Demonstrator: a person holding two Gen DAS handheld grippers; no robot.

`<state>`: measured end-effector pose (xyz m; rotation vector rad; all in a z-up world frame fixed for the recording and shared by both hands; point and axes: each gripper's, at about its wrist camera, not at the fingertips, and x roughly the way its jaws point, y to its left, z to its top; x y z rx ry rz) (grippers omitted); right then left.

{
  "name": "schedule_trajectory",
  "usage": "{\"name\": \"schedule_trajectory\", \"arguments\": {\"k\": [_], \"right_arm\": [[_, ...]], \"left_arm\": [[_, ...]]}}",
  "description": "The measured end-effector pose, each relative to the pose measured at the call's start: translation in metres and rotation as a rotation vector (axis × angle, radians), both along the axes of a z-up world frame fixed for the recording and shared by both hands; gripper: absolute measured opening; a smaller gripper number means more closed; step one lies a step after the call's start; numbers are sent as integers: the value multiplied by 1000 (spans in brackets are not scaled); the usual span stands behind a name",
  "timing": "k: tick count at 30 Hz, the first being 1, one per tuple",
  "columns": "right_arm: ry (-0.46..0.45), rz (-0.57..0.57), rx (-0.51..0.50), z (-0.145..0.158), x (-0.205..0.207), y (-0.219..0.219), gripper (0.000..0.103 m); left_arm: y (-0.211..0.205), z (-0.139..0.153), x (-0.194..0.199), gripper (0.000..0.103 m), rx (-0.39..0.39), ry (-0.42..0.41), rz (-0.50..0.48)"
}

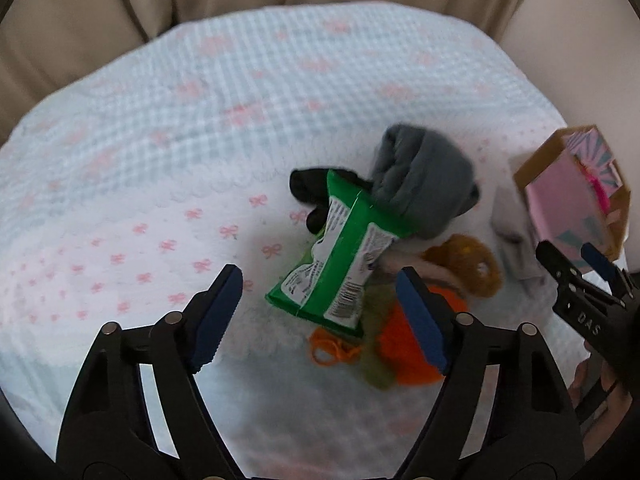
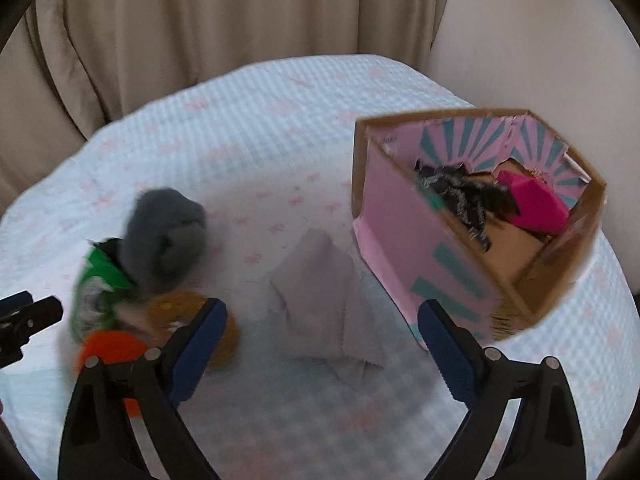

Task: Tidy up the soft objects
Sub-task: 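Grasp the green snack packet with the left tool while the right tool grasps the white sock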

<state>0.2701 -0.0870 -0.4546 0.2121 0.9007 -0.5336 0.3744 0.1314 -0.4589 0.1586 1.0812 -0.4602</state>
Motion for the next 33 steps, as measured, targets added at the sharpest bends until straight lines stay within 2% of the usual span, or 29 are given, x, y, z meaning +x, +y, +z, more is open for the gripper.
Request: {"name": "schedule_trajectory", "arguments": {"k": [6,8,10,12,14,17,19,22,23,27,33], "right_arm": [[25,-25,0,-33,12,-15,95],[37,-18,2,-42,14,-14,87],[64,0,14,-50,17,-13,76],[75,2,34,-56,17,-14,72],[67,-1,38,-58,16,-14,70],[60,22,32,-57,18,-13,56],[61,43,32,-56,21,-11,39],[67,77,34,-54,27,-8,20],[67,82,42,-54,28,-8,16],[52,83,56,-50,33,-8,13],[18,88,56,-25,32,-5,12]], "left_arm": [[-16,-37,13,74,10,9,-61],[-20,-44,17,64,13,20,-75],[-22,-48,20,59,3,31,-84],[-22,-49,22,58,1,28,-89],[-22,-50,24,52,1,28,-95],[-20,-50,25,45,-7,29,-97],[-19,-48,25,43,-11,34,-92],[-19,-46,25,39,-11,37,-87],[-19,-45,25,38,-10,33,-85],[-16,-37,22,38,-26,21,-68],[-12,-16,20,37,-44,11,-52]]}}
